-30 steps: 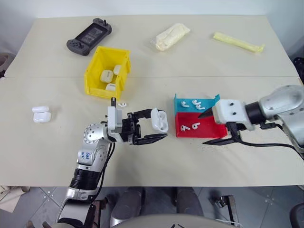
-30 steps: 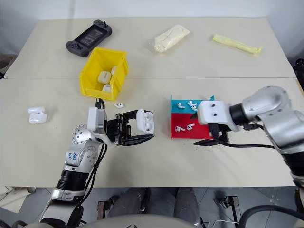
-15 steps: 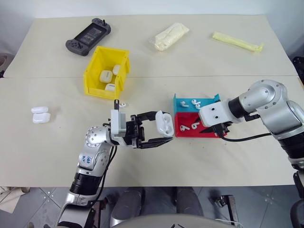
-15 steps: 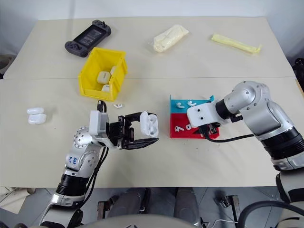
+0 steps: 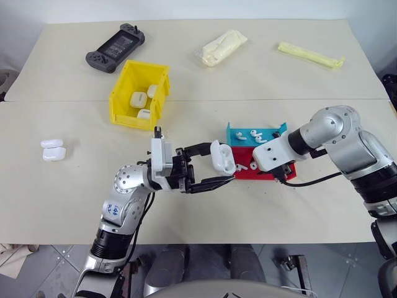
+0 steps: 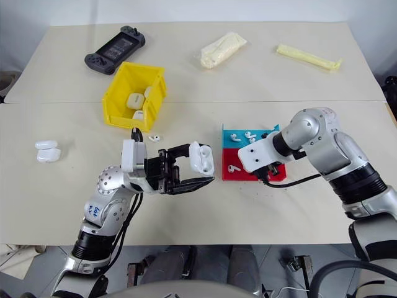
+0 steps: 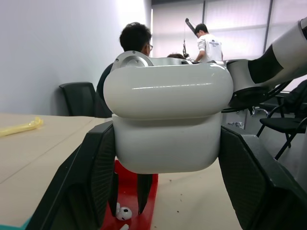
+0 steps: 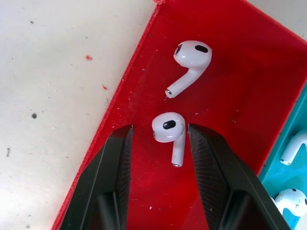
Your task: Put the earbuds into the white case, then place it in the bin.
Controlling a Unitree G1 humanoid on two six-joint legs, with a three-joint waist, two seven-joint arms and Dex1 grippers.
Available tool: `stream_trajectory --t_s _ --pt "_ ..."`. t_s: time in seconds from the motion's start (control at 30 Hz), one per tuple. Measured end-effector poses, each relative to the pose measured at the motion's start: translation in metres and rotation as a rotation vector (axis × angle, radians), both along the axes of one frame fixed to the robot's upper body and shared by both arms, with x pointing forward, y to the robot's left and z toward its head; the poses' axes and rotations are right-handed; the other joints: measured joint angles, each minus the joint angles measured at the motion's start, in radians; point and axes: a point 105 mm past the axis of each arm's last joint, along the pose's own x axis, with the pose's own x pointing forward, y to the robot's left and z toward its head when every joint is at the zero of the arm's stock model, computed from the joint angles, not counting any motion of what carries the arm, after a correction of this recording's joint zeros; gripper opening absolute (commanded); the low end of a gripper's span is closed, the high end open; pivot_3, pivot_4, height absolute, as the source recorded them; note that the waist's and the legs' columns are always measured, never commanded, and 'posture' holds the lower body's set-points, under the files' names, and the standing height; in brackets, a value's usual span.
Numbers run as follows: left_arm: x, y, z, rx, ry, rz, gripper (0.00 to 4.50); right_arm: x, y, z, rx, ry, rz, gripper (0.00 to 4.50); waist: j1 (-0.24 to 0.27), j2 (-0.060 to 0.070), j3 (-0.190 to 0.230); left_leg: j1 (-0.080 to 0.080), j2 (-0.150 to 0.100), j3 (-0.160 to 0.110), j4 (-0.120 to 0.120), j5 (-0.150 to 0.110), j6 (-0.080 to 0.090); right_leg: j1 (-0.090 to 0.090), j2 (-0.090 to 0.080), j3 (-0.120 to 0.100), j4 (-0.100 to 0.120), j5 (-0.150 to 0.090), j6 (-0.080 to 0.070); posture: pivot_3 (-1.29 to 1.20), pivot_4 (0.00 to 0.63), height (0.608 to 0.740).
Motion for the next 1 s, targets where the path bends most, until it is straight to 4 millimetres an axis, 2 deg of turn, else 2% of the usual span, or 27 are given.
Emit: stream_trajectory --t_s 0.33,0.43,0.5,0.53,0.87,1.0 --pt "0.001 0.001 0.000 -0.004 -0.002 0.008 2.81 0.005 0.003 0.000 -0.008 -0.023 0.038 1.86 0.000 0.000 0.000 0.000 0.000 0.000 0.000 0.000 0.000 0.000 0.000 0.000 0.000 0.000 0.000 0.00 0.150 0.740" --pt "0.003 0.002 -0.002 -0.006 0.002 0.016 2.81 0.005 0.003 0.000 -0.006 -0.020 0.039 1.35 0.000 0.000 0.000 0.001 0.000 0.000 0.000 0.000 0.000 0.000 0.000 0.000 0.000 0.000 0.000 0.00 0.150 0.740" --pt "0.003 0.004 -0.003 -0.010 0.004 0.022 2.81 0.005 0.004 -0.001 -0.004 -0.019 0.039 0.72 -0.001 0.000 0.000 0.001 0.000 0.000 0.000 0.000 0.000 0.000 0.000 0.000 0.000 0.000 0.000 0.00 0.150 0.740" --pt "0.003 0.005 -0.004 -0.010 0.004 0.023 2.81 0.005 0.004 -0.001 -0.003 -0.018 0.040 0.60 -0.001 0.000 0.000 0.001 0.000 0.000 0.000 0.000 0.000 0.000 0.000 0.000 0.000 0.000 0.000 0.00 0.150 0.740" --pt "0.004 0.009 -0.010 -0.014 0.000 0.031 2.81 0.005 0.005 -0.001 0.016 -0.011 0.027 0.60 -0.001 0.000 0.000 0.001 0.000 0.000 0.000 0.000 0.000 0.000 0.000 0.000 0.000 0.000 0.000 0.00 0.150 0.740" --pt "0.003 0.011 -0.011 -0.001 -0.005 0.017 2.81 -0.003 -0.002 -0.001 0.135 0.050 -0.074 0.60 0.004 0.000 0.000 0.000 0.000 -0.001 0.000 0.000 0.000 0.000 0.000 0.000 0.001 0.000 0.000 0.00 0.150 0.740"
